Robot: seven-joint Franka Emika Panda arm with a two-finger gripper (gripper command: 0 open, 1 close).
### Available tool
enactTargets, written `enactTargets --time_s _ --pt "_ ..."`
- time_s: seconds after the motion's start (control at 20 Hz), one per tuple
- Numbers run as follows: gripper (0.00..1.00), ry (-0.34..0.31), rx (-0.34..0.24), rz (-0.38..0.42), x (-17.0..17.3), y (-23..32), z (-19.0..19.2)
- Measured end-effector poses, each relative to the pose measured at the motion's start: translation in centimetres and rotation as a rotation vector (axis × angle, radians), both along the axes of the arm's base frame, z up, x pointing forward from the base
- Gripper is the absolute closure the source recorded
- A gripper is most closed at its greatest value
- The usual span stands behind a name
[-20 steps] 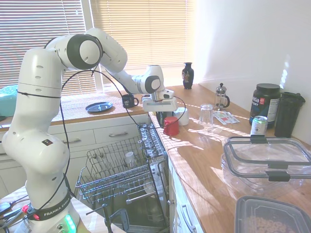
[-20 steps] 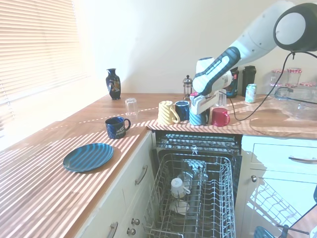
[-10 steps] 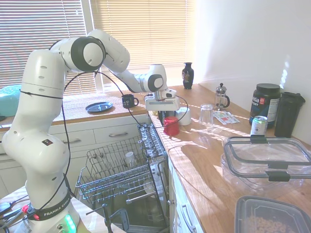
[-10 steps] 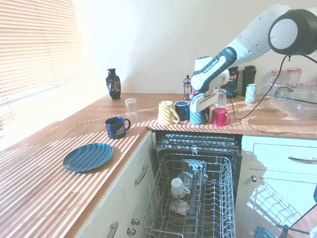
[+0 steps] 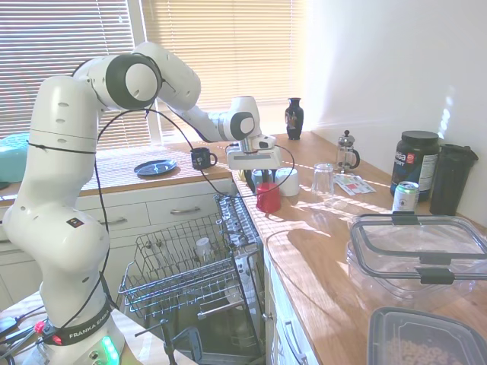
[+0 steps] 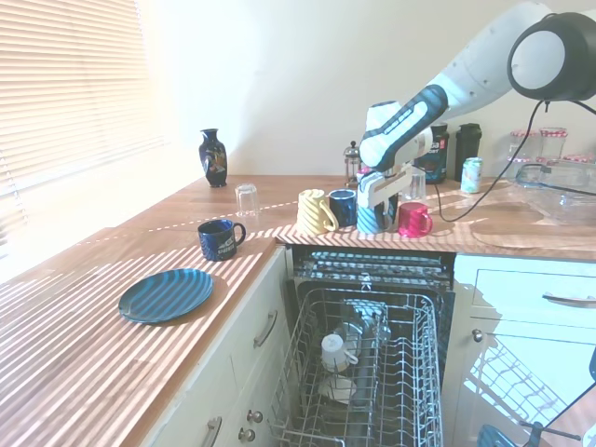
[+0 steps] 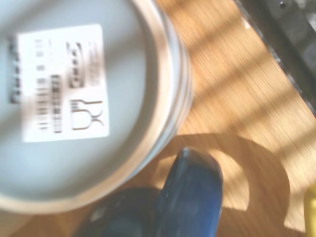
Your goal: Remove a mug cup out of the dishwasher
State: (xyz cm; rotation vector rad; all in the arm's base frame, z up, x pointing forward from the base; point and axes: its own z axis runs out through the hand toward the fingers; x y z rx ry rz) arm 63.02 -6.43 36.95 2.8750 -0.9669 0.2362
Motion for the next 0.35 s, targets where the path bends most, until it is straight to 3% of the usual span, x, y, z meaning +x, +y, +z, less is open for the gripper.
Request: enactTargets --time_s 0.35 --pt "0.0 -0.046 0.021 0.005 -8.9 2.9 3.0"
